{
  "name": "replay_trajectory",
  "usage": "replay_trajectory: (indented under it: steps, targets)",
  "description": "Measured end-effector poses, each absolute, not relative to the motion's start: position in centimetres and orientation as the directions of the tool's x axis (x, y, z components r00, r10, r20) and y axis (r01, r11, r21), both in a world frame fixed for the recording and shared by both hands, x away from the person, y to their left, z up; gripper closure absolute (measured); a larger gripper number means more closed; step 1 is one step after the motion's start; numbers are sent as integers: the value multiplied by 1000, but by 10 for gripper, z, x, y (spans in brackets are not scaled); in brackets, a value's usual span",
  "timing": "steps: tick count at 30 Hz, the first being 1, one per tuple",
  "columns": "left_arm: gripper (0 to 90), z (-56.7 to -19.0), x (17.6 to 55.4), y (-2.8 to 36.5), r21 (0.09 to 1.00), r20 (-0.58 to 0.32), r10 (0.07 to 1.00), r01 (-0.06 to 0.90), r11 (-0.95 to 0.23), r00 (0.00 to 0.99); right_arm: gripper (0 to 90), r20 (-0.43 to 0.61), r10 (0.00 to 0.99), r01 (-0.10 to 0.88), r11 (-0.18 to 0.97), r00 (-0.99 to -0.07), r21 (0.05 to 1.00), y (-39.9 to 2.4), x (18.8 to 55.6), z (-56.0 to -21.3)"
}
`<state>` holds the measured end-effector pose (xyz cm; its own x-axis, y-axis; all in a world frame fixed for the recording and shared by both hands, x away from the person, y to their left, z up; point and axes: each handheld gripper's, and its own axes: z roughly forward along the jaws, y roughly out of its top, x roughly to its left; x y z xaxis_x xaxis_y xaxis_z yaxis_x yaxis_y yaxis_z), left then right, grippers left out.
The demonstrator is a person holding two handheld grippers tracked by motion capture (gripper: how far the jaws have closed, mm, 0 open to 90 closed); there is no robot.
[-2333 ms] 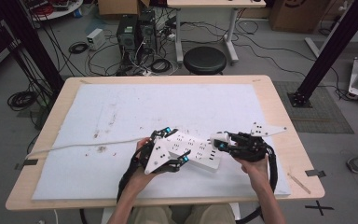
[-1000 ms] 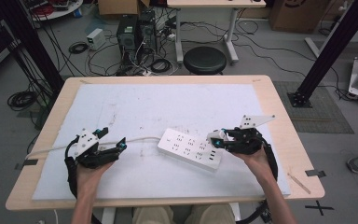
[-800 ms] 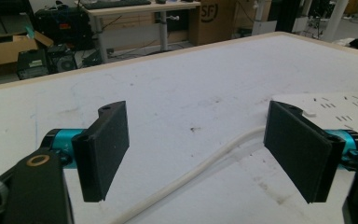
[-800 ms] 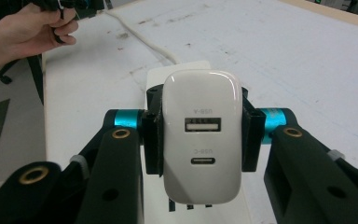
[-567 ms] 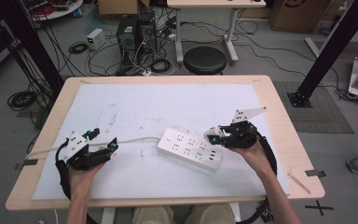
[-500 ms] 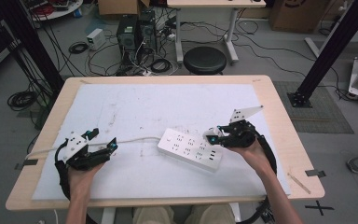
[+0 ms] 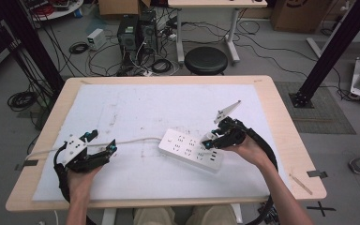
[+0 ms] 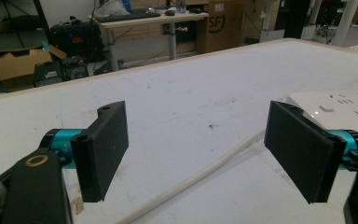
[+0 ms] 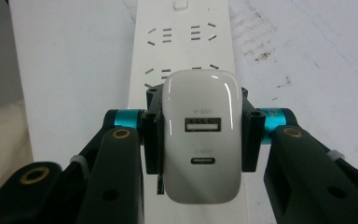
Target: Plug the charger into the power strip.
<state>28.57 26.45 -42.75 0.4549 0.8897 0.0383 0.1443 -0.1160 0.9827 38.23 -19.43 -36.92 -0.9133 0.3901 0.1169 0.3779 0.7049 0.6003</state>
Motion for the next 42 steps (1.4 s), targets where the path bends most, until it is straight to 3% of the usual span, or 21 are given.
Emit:
replay_trajectory:
  steps: [3,15,25,30,42]
  targets:
    - [217,-428,285,264,983,41,891,140,-116,453,629,89,384,369,761,-919,534,-185,386,-366]
    - [217,-433,281,263,984,36,887,139,-112,461,629,64,360,351,829,-931,435,-169,394,-365]
    - [217,-436,279,263,985,38,890,133,-110,454,630,58,359,351,847,-932,400,-162,394,-368]
    - [217,-437,279,262,985,34,892,137,-107,451,630,3,359,336,871,-933,359,-151,390,-366]
    - [217,-437,278,262,985,37,890,134,-110,454,632,-3,369,342,865,-929,367,-150,388,-368]
